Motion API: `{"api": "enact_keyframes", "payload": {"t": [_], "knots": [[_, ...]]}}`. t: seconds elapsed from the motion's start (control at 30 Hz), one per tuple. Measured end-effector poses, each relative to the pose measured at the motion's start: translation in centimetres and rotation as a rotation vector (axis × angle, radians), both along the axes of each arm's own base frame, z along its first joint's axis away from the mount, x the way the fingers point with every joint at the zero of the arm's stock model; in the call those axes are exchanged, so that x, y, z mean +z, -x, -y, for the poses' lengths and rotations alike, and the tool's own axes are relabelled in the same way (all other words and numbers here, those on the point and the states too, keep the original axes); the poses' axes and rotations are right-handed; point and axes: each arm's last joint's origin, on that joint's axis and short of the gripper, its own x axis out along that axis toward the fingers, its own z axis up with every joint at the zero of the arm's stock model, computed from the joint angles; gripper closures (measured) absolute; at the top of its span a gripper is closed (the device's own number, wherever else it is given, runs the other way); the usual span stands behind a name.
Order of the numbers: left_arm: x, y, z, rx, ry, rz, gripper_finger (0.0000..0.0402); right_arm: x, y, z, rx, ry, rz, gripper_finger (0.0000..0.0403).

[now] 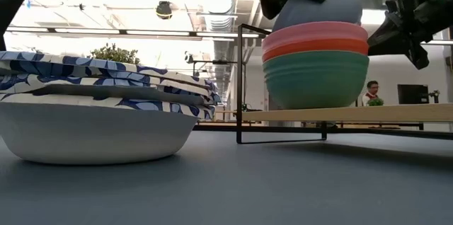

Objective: Place and stack bowls onto a shelf
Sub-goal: Stack the blue bowl on top of the pink bowl on the shelf

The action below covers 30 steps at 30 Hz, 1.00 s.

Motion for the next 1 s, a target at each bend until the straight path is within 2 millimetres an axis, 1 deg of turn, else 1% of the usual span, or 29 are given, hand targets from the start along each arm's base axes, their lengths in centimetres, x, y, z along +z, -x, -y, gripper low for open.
{"api": "enact_keyframes", "payload": {"t": [0.23,0.4,0.5,0.6,0.73,0.83,0.93,1.0], "knots": [[0.0,0.1,0.8,-0.014,-0.045,0.005,0.0401,-0.1,0.1,0.0,0.0,0.004,-0.016,0.034],[1.5,0.4,1.1,-0.018,-0.128,0.013,0.0395,-0.1,0.1,0.0,0.0,0.004,-0.016,0.034],[1.7,0.5,1.1,-0.012,-0.173,0.003,0.0377,-0.1,0.1,0.0,0.0,0.005,-0.016,0.034],[1.9,0.5,1.1,-0.019,-0.172,0.002,0.0354,-0.1,0.1,0.0,0.0,0.005,-0.016,0.034],[1.5,0.8,1.1,-0.04,-0.195,-0.039,0.0318,-0.1,0.1,0.0,0.001,0.005,-0.016,0.034],[1.5,0.8,1.1,-0.045,-0.2,-0.035,0.0291,-0.1,0.1,0.0,0.001,0.005,-0.016,0.034],[1.5,0.8,1.2,-0.043,-0.196,-0.037,0.027,-0.1,0.1,0.0,0.001,0.005,-0.016,0.034],[1.9,0.9,1.4,-0.043,-0.193,-0.041,0.0259,-0.1,0.1,0.0,0.0,0.003,-0.015,0.034]]}}
